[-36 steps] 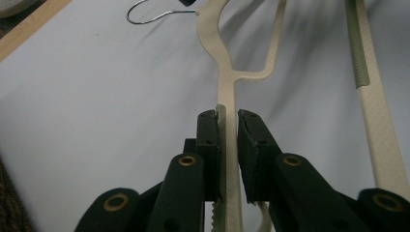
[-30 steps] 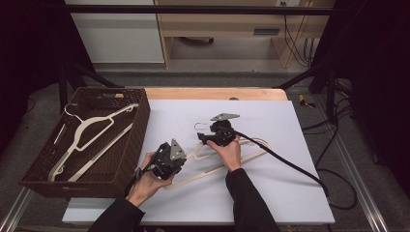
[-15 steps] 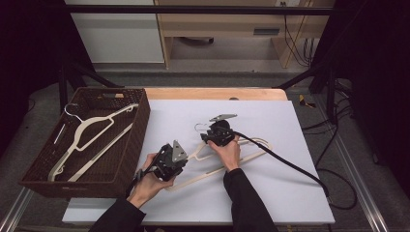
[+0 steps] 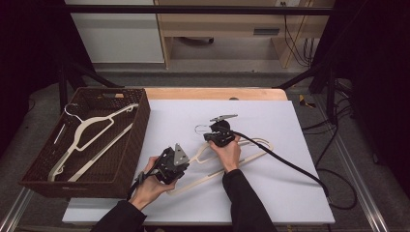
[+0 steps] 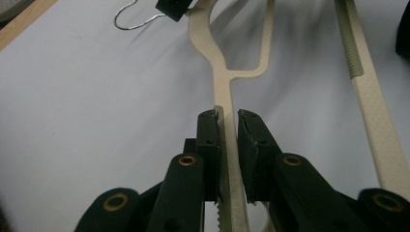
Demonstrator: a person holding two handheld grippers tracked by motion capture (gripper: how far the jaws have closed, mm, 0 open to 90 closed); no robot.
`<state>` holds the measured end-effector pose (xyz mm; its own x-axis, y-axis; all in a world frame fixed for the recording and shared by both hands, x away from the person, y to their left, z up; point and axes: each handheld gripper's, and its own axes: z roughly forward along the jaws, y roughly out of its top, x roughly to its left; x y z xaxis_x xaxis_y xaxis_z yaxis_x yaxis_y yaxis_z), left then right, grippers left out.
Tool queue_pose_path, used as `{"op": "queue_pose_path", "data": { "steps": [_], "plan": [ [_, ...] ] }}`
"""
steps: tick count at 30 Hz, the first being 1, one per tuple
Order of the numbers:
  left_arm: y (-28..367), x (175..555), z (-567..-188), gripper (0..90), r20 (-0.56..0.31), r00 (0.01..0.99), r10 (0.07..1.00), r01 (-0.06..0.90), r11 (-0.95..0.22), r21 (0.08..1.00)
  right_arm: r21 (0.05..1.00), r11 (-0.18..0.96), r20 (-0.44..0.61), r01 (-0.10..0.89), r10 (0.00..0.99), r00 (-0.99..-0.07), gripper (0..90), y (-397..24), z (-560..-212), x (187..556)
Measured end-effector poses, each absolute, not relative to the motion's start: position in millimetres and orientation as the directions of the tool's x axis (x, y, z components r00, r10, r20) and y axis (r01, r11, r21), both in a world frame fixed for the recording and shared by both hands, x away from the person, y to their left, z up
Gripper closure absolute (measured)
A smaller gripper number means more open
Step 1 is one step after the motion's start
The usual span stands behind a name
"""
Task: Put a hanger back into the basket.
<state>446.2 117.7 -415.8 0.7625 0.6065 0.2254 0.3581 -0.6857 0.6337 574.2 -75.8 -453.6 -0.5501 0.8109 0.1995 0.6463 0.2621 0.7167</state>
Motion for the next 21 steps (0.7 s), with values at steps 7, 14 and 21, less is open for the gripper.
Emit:
{"op": "queue_pose_path", "data": {
  "steps": [7, 14, 21],
  "plan": [
    [118.4, 445.5, -423.2, 79.2, 0.208, 0.761, 0.615, 0.375, -0.678, 0.632, 0.745, 0.239, 0.185, 0.622, 0.823, -0.538, 88.9, -77.0, -445.9, 566.1],
    [118.9, 446.0, -430.6, 78.9, 0.185, 0.764, 0.618, 0.394, -0.674, 0.624, 0.779, 0.219, 0.177, 0.587, 0.822, -0.541, 89.0, -81.3, -436.0, 554.6],
    [120.9, 450.9, -435.1, 78.4, 0.146, 0.766, 0.627, 0.415, -0.654, 0.633, 0.804, 0.207, 0.169, 0.557, 0.819, -0.549, 89.0, -85.4, -427.6, 543.8]
  ]
}}
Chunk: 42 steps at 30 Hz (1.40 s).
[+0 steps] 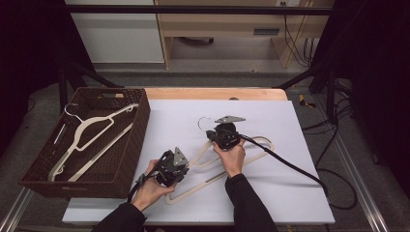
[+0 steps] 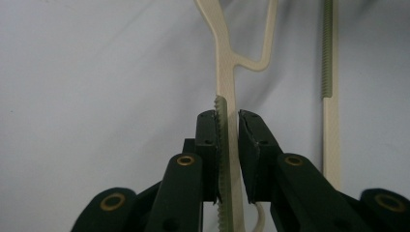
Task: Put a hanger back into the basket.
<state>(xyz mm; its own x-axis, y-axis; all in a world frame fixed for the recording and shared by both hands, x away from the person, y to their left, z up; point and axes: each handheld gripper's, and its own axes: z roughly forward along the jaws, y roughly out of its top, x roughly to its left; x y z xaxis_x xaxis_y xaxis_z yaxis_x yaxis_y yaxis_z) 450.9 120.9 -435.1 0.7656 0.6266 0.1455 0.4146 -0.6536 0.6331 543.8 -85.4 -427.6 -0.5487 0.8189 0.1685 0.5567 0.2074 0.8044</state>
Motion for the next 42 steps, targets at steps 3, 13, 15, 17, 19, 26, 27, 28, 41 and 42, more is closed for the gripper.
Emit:
{"op": "queue_pose_path", "data": {
  "steps": [3, 13, 15, 17, 19, 26, 27, 28, 41, 42],
  "plan": [
    [123.0, 453.9, -433.5, 73.1, 0.112, 0.776, 0.621, 0.42, -0.641, 0.642, 0.813, 0.202, 0.168, 0.546, 0.816, -0.552, 89.0, -87.2, -426.0, 540.2],
    [125.9, 479.0, -427.6, 42.2, -0.049, 0.785, 0.617, 0.47, -0.543, 0.695, 0.83, 0.203, 0.161, 0.52, 0.805, -0.571, 89.0, -89.3, -421.6, 531.8],
    [123.0, 483.0, -427.7, 39.2, -0.062, 0.787, 0.614, 0.48, -0.547, 0.686, 0.834, 0.205, 0.156, 0.512, 0.803, -0.576, 89.0, -90.0, -420.6, 530.6],
    [117.9, 486.5, -426.9, 39.2, -0.077, 0.793, 0.604, 0.479, -0.541, 0.692, 0.84, 0.203, 0.156, 0.503, 0.799, -0.581, 88.9, -90.2, -419.7, 529.0],
    [112.0, 490.1, -426.0, 39.6, -0.089, 0.801, 0.592, 0.474, -0.536, 0.698, 0.843, 0.207, 0.15, 0.497, 0.796, -0.586, 88.9, -90.9, -418.7, 527.3],
    [96.9, 502.1, -429.9, 56.5, -0.163, 0.796, 0.582, 0.506, -0.494, 0.707, 0.855, 0.212, 0.139, 0.474, 0.787, -0.602, 88.9, -93.6, -414.0, 519.5],
    [95.9, 502.7, -430.9, 59.5, -0.158, 0.796, 0.584, 0.505, -0.499, 0.705, 0.86, 0.211, 0.135, 0.464, 0.783, -0.607, 88.9, -93.7, -413.5, 518.7],
    [95.0, 502.6, -431.7, 64.1, -0.159, 0.793, 0.588, 0.511, -0.501, 0.698, 0.86, 0.212, 0.136, 0.465, 0.783, -0.607, 88.9, -94.1, -412.9, 517.2],
    [94.1, 492.1, -424.4, 81.4, -0.215, 0.785, 0.582, 0.53, -0.449, 0.719, 0.874, 0.217, 0.144, 0.435, 0.739, -0.658, 82.8, -106.5, -401.7, 503.5],
    [94.3, 490.5, -422.9, 82.4, -0.228, 0.785, 0.576, 0.531, -0.437, 0.725, 0.875, 0.214, 0.149, 0.434, 0.735, -0.661, 81.2, -108.3, -399.6, 500.7]
  ]
}}
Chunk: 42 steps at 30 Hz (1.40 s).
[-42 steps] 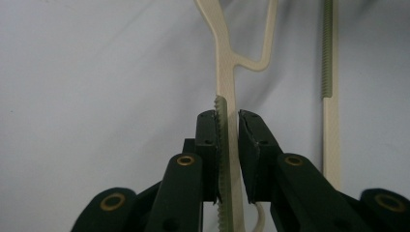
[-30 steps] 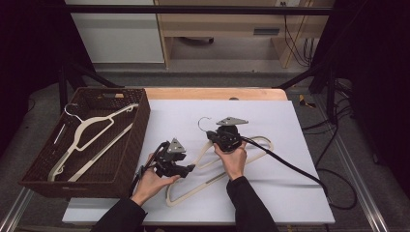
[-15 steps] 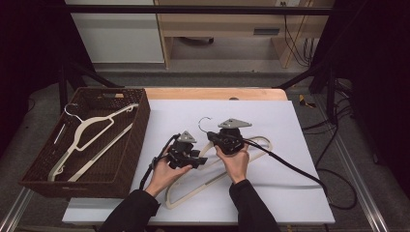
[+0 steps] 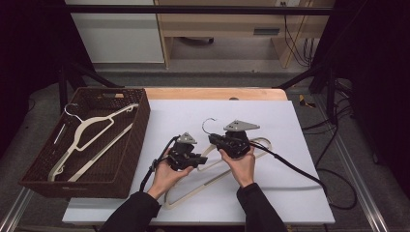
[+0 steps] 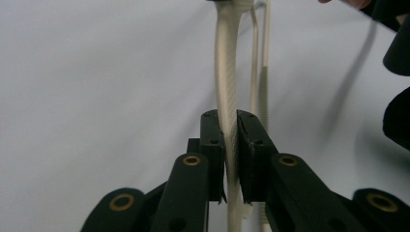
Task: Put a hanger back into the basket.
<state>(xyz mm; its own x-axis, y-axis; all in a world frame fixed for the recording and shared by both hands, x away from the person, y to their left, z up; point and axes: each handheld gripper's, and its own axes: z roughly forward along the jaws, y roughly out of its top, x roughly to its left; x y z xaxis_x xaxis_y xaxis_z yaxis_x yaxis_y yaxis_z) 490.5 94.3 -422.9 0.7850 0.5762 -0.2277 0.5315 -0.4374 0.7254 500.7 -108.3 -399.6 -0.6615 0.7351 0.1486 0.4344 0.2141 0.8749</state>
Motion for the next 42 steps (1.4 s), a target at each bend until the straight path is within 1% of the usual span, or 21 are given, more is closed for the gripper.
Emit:
{"op": "queue_pose_path", "data": {
  "steps": [3, 6, 11, 14, 16, 18, 21, 23, 29, 31, 37, 42],
  "plan": [
    [94.0, 483.7, -418.1, 84.4, -0.236, 0.793, 0.562, 0.522, -0.426, 0.739, 0.884, 0.235, 0.126, 0.404, 0.712, -0.691, 75.1, -116.0, -392.9, 491.7],
    [93.1, 475.6, -414.2, 85.6, -0.224, 0.805, 0.549, 0.501, -0.428, 0.752, 0.892, 0.253, 0.098, 0.374, 0.698, -0.709, 68.0, -125.0, -386.3, 479.8],
    [95.7, 465.8, -408.5, 86.5, -0.195, 0.814, 0.548, 0.475, -0.433, 0.766, 0.914, 0.23, 0.102, 0.335, 0.668, -0.737, 55.4, -143.3, -377.6, 458.8],
    [100.1, 461.9, -404.9, 86.6, -0.18, 0.814, 0.553, 0.467, -0.437, 0.768, 0.918, 0.233, 0.084, 0.319, 0.674, -0.734, 48.9, -155.4, -376.6, 449.0],
    [104.4, 458.4, -401.6, 86.7, -0.169, 0.814, 0.556, 0.459, -0.436, 0.775, 0.92, 0.223, 0.095, 0.323, 0.672, -0.734, 42.7, -164.1, -378.4, 444.4],
    [108.9, 455.6, -398.6, 86.7, -0.154, 0.814, 0.56, 0.447, -0.436, 0.781, 0.921, 0.225, 0.084, 0.317, 0.68, -0.728, 36.7, -172.5, -380.9, 440.8],
    [116.0, 452.2, -394.2, 86.6, -0.134, 0.814, 0.565, 0.433, -0.436, 0.789, 0.924, 0.211, 0.084, 0.319, 0.7, -0.709, 27.5, -185.7, -384.6, 437.7],
    [122.3, 449.9, -390.3, 86.7, -0.136, 0.813, 0.566, 0.429, -0.424, 0.798, 0.926, 0.198, 0.088, 0.321, 0.713, -0.696, 23.7, -193.1, -386.5, 436.3],
    [141.3, 445.7, -373.9, 86.6, -0.105, 0.808, 0.579, 0.401, -0.412, 0.818, 0.931, 0.179, 0.086, 0.318, 0.739, -0.668, 14.2, -209.1, -387.6, 435.0],
    [146.5, 444.5, -368.4, 86.6, -0.103, 0.807, 0.581, 0.398, -0.407, 0.822, 0.934, 0.172, 0.084, 0.312, 0.745, -0.662, 12.5, -212.3, -386.8, 435.2],
    [161.5, 441.8, -352.2, 86.6, -0.081, 0.813, 0.577, 0.373, -0.408, 0.833, 0.937, 0.163, 0.084, 0.311, 0.757, -0.648, 9.9, -218.9, -384.8, 434.5],
    [176.9, 438.8, -336.8, 86.6, -0.076, 0.803, 0.591, 0.358, -0.377, 0.854, 0.935, 0.167, 0.08, 0.314, 0.761, -0.644, 8.8, -222.1, -385.8, 435.6]
  ]
}}
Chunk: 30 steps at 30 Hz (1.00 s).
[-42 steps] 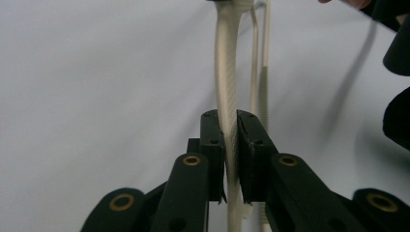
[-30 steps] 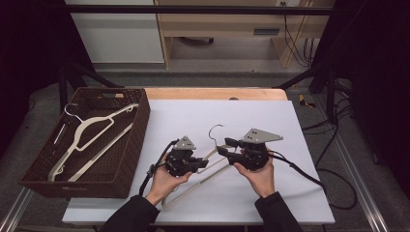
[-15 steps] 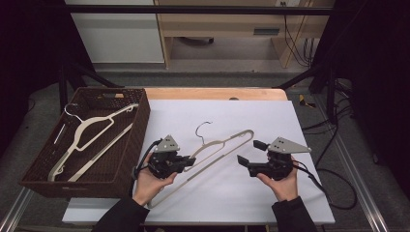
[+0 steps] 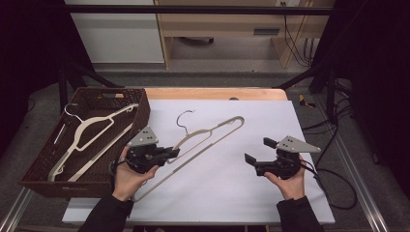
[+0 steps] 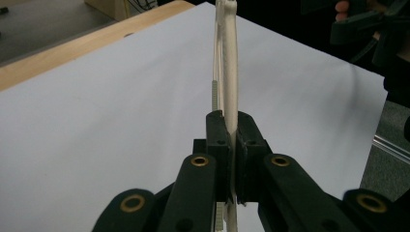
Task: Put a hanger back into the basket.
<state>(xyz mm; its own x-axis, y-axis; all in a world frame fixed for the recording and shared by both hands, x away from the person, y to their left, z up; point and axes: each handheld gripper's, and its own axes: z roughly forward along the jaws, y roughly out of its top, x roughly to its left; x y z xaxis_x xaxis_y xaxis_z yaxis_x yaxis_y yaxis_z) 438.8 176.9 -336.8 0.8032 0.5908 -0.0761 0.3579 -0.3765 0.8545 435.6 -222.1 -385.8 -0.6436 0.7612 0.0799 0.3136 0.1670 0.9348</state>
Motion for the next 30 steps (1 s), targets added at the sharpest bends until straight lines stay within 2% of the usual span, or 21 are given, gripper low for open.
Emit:
{"op": "queue_pose_path", "data": {
  "steps": [7, 21, 30],
  "plan": [
    [201.9, 435.6, -313.2, 86.6, -0.066, 0.789, 0.611, 0.331, -0.332, 0.884, 0.938, 0.16, 0.078, 0.307, 0.767, -0.637, 6.2, -225.9, -384.2, 434.3],
    [246.2, 449.9, -277.7, 86.6, -0.069, 0.753, 0.655, 0.338, -0.296, 0.893, 0.937, 0.156, 0.076, 0.314, 0.784, -0.616, 4.2, -231.0, -385.0, 433.9],
    [279.9, 454.1, -260.0, 86.6, -0.03, 0.716, 0.697, 0.321, -0.291, 0.901, 0.935, 0.158, 0.073, 0.316, 0.787, -0.612, 3.8, -233.3, -385.7, 433.9]
  ]
}}
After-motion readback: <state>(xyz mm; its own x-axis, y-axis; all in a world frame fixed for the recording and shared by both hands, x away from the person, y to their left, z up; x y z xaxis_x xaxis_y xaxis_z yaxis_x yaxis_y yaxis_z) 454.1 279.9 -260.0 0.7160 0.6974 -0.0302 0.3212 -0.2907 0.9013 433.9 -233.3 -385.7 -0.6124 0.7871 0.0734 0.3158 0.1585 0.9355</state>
